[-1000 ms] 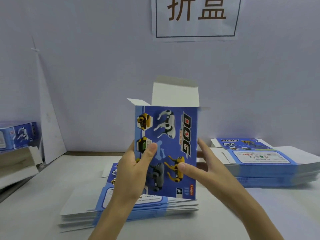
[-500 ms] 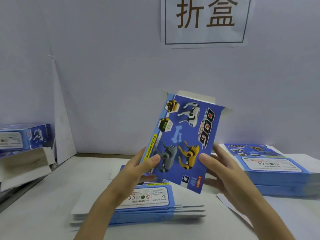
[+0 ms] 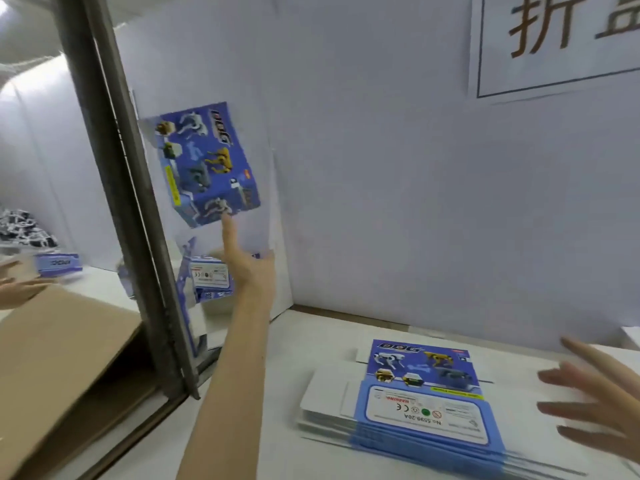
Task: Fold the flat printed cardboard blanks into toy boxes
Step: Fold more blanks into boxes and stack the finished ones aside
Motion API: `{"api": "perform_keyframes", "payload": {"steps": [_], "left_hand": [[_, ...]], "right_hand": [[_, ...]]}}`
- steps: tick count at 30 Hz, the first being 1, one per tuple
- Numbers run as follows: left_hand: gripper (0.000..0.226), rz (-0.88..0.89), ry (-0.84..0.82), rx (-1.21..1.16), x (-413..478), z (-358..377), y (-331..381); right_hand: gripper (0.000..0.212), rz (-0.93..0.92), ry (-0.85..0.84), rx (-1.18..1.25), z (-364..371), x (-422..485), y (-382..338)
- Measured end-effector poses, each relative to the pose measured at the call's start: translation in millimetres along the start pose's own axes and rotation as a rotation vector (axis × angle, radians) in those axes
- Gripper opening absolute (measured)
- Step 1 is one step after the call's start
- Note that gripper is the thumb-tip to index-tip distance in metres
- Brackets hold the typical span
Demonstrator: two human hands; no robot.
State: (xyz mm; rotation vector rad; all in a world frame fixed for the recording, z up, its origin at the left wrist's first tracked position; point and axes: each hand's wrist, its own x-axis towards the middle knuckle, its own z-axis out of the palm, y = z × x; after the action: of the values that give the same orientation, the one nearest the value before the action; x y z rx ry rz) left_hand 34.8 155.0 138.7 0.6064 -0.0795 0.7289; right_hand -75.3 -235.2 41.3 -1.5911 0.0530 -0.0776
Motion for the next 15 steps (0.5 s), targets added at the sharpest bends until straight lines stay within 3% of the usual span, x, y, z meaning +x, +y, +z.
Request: {"api": "perform_keyframes", "payload": {"steps": [2, 5, 7, 11, 13, 15], "left_hand": [[0.078, -0.059, -0.092, 0.299, -8.3, -4.2, -25.3], [0.042, -0.175, -0.589, 0.834, -50.9, -19.8, -81.3], [0.038, -0.260, -0.876, 1.215, -79.2, -31.8, -121.4], [0.060, -0.241, -0.948, 1.739, -97.7, -39.4, -173.2], [0.074, -0.250, -0.935, 1.982, -92.0, -51.9, -184.4], [0.085, -0.319, -0.927, 2.135, -88.1, -67.7, -192.7]], "right_hand": [[0.051, 0.000, -0.004, -0.011, 5.8, -0.4, -0.3], [0.040, 0.009, -0.040, -0.071, 19.1, -6.4, -2.8], [0.038, 0.016, -0.072, -0.142, 27.3, -8.5, -0.6], [0.032, -0.027, -0.035, -0.490, 38.8, 1.6, 19.4], [0.046, -0.054, -0.044, -0.811, 42.0, 5.5, 34.4], [0.057, -0.044, -0.038, -0.982, 41.8, 6.3, 45.9]]}}
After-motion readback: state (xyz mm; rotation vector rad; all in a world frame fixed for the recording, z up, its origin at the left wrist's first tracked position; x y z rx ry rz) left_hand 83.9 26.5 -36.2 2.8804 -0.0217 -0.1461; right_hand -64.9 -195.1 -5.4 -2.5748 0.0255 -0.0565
